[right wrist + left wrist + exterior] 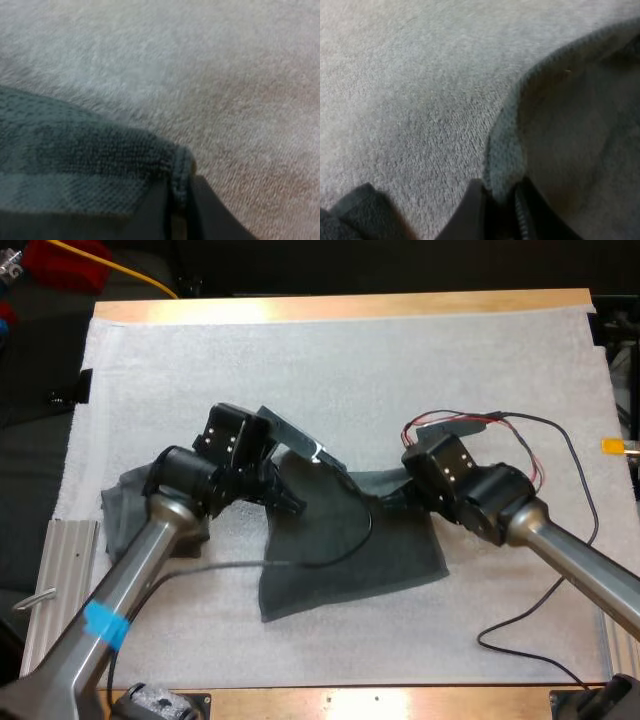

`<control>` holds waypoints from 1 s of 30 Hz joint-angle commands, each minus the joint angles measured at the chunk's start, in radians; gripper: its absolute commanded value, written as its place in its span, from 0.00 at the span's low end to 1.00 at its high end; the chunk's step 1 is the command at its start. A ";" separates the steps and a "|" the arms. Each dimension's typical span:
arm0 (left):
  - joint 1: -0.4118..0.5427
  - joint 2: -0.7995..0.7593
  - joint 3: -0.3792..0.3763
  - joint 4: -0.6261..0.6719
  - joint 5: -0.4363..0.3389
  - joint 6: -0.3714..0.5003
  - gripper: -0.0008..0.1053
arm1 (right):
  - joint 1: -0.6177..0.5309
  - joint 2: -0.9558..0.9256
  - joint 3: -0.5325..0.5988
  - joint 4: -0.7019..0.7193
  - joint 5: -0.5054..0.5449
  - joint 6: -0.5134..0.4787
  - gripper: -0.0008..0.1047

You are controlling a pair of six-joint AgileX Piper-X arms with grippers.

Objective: Pick towel from pile, fold and stack

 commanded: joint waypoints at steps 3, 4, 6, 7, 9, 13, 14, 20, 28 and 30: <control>0.004 0.048 -0.001 -0.041 0.008 0.007 0.01 | -0.026 0.039 -0.001 -0.032 -0.019 -0.004 0.02; 0.004 0.067 -0.001 -0.047 0.007 0.007 0.02 | -0.034 0.050 -0.001 -0.049 -0.025 -0.004 0.02; 0.004 0.101 -0.001 -0.057 0.007 0.007 0.06 | -0.041 0.071 -0.001 -0.074 -0.030 -0.004 0.02; 0.004 0.121 -0.001 -0.062 0.000 0.007 0.08 | -0.046 0.084 -0.001 -0.092 -0.032 -0.004 0.02; 0.004 0.144 -0.001 -0.070 -0.033 0.007 0.09 | -0.046 0.101 -0.001 -0.118 -0.028 -0.004 0.02; 0.008 0.182 -0.001 -0.110 -0.071 0.010 0.09 | -0.046 0.140 -0.001 -0.179 -0.029 -0.004 0.02; 0.011 0.188 -0.001 -0.122 -0.071 0.010 0.09 | -0.046 0.150 -0.001 -0.192 -0.029 -0.004 0.02; 0.036 0.200 -0.001 -0.149 -0.077 0.010 0.09 | -0.046 0.191 -0.001 -0.256 -0.019 -0.004 0.02; 0.098 0.200 -0.001 -0.163 -0.077 0.012 0.57 | -0.046 0.202 -0.001 -0.390 0.032 -0.004 0.14; 0.108 0.200 -0.001 -0.163 -0.077 0.012 0.68 | -0.046 0.202 -0.001 -0.420 0.040 -0.004 0.26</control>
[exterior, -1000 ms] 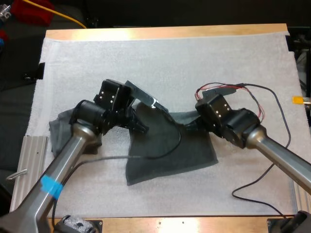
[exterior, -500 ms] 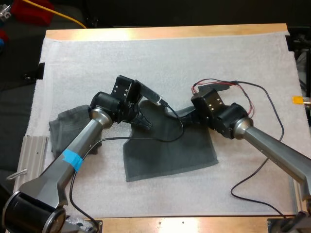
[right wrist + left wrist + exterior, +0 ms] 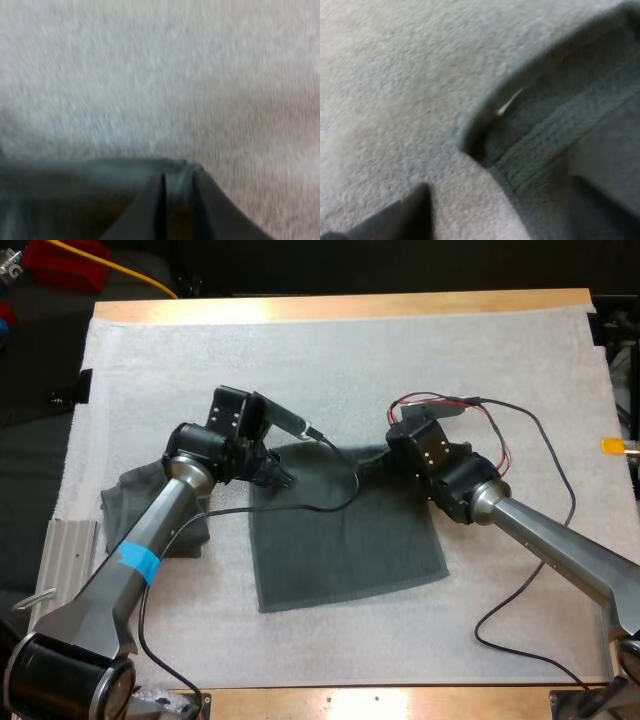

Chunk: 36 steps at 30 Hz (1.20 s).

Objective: Pick towel from pile, fold and stack

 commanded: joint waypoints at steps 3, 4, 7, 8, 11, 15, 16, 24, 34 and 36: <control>0.007 0.001 -0.002 0.008 -0.014 0.000 0.66 | -0.007 0.001 -0.001 -0.040 0.016 -0.004 0.48; 0.007 0.000 -0.002 0.017 -0.014 0.000 0.66 | -0.007 0.001 -0.001 -0.041 0.021 -0.004 0.57; 0.007 -0.014 -0.002 0.041 0.004 0.000 0.66 | -0.007 -0.008 -0.001 -0.016 0.039 -0.004 0.75; 0.007 -0.024 -0.002 0.048 0.019 0.000 0.66 | -0.007 -0.015 -0.001 0.001 0.039 -0.004 0.79; 0.007 -0.065 -0.002 0.069 0.037 0.000 0.66 | -0.007 -0.044 -0.001 0.035 0.039 -0.016 0.81; 0.007 -0.137 -0.002 0.100 0.066 -0.009 0.66 | -0.007 -0.091 -0.001 0.070 0.039 -0.033 0.81; 0.007 -0.164 -0.002 0.114 0.075 -0.012 0.66 | -0.007 -0.109 -0.001 0.089 0.037 -0.033 0.81; 0.005 -0.333 -0.002 0.227 0.141 -0.058 0.66 | -0.007 -0.237 -0.001 0.270 -0.008 -0.033 0.81; 0.003 -0.579 -0.002 0.358 0.218 -0.145 0.66 | -0.005 -0.402 -0.001 0.528 -0.086 -0.031 0.81; 0.003 -0.620 -0.002 0.379 0.220 -0.151 0.66 | -0.005 -0.429 -0.001 0.559 -0.103 -0.031 0.81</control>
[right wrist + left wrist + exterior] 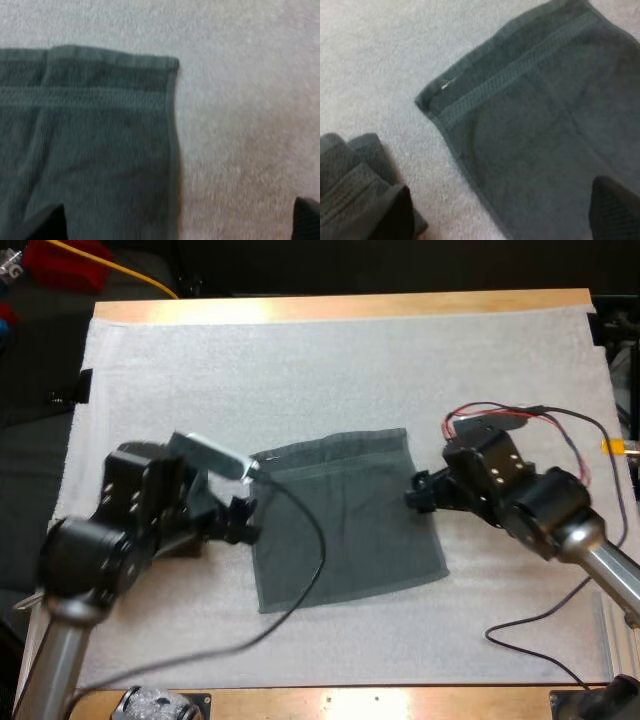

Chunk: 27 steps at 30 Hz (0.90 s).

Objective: Pick towel from pile, fold and stack

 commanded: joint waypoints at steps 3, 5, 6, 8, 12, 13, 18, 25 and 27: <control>-0.005 -0.068 -0.002 0.059 0.007 -0.025 0.66 | -0.005 -0.053 -0.001 0.064 -0.055 -0.008 0.81; -0.005 -0.110 -0.002 0.108 0.015 -0.033 0.66 | -0.005 -0.087 -0.001 0.102 -0.094 -0.006 0.81; -0.005 -0.121 -0.002 0.119 0.020 -0.033 0.66 | -0.005 -0.096 -0.001 0.111 -0.107 -0.006 0.81; -0.005 -0.148 -0.002 0.171 0.033 -0.034 0.66 | -0.005 -0.124 -0.001 0.154 -0.127 0.000 0.81; -0.005 -0.192 -0.002 0.242 0.061 -0.037 0.66 | -0.005 -0.166 -0.001 0.228 -0.154 0.019 0.81; -0.005 -0.204 -0.002 0.265 0.083 -0.044 0.66 | -0.005 -0.180 -0.001 0.253 -0.161 0.019 0.81; -0.005 -0.237 -0.002 0.348 0.133 -0.082 0.66 | -0.005 -0.242 -0.001 0.331 -0.162 0.043 0.81; -0.005 -0.274 -0.002 0.390 0.171 -0.118 0.66 | -0.005 -0.320 -0.001 0.421 -0.162 0.063 0.81; -0.005 -0.278 0.001 0.398 0.192 -0.138 0.66 | -0.005 -0.335 -0.001 0.435 -0.162 0.063 0.81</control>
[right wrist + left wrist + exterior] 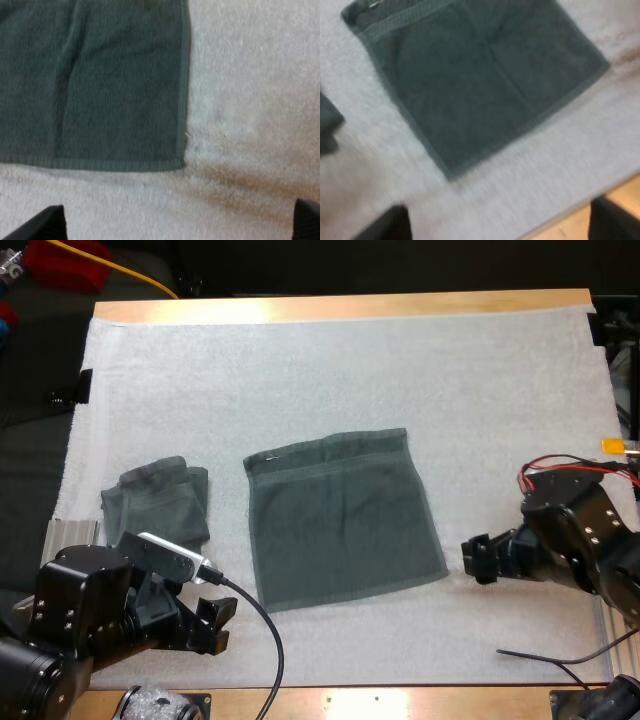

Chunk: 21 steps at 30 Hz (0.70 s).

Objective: Pick towel from pile, fold and stack

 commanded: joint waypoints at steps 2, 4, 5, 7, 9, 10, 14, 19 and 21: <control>-0.005 -0.010 0.016 0.027 0.042 -0.023 0.66 | -0.005 -0.019 0.003 0.022 -0.002 0.001 0.81; -0.005 -0.013 0.047 0.027 0.060 -0.037 0.66 | -0.005 -0.024 0.020 0.019 -0.002 0.004 0.81; -0.005 -0.016 0.071 0.027 0.073 -0.043 0.66 | -0.005 -0.023 0.036 0.020 -0.002 0.011 0.81; -0.005 -0.017 0.108 0.026 0.076 -0.041 0.66 | -0.005 -0.023 0.075 0.011 -0.002 0.016 0.81; -0.005 -0.017 0.139 0.012 0.071 -0.041 0.66 | -0.005 -0.023 0.120 -0.016 -0.002 0.016 0.81; -0.005 -0.017 0.151 0.006 0.071 -0.041 0.66 | -0.005 -0.023 0.145 -0.043 -0.002 0.016 0.81; -0.005 -0.017 0.160 0.001 0.071 -0.041 0.66 | -0.005 -0.021 0.232 -0.139 -0.010 0.033 0.81; -0.005 -0.017 0.160 0.004 0.071 -0.043 0.66 | -0.007 -0.010 0.323 -0.261 -0.059 0.070 0.81; -0.005 -0.017 0.160 0.008 0.073 -0.043 0.66 | -0.007 0.000 0.347 -0.298 -0.072 0.092 0.81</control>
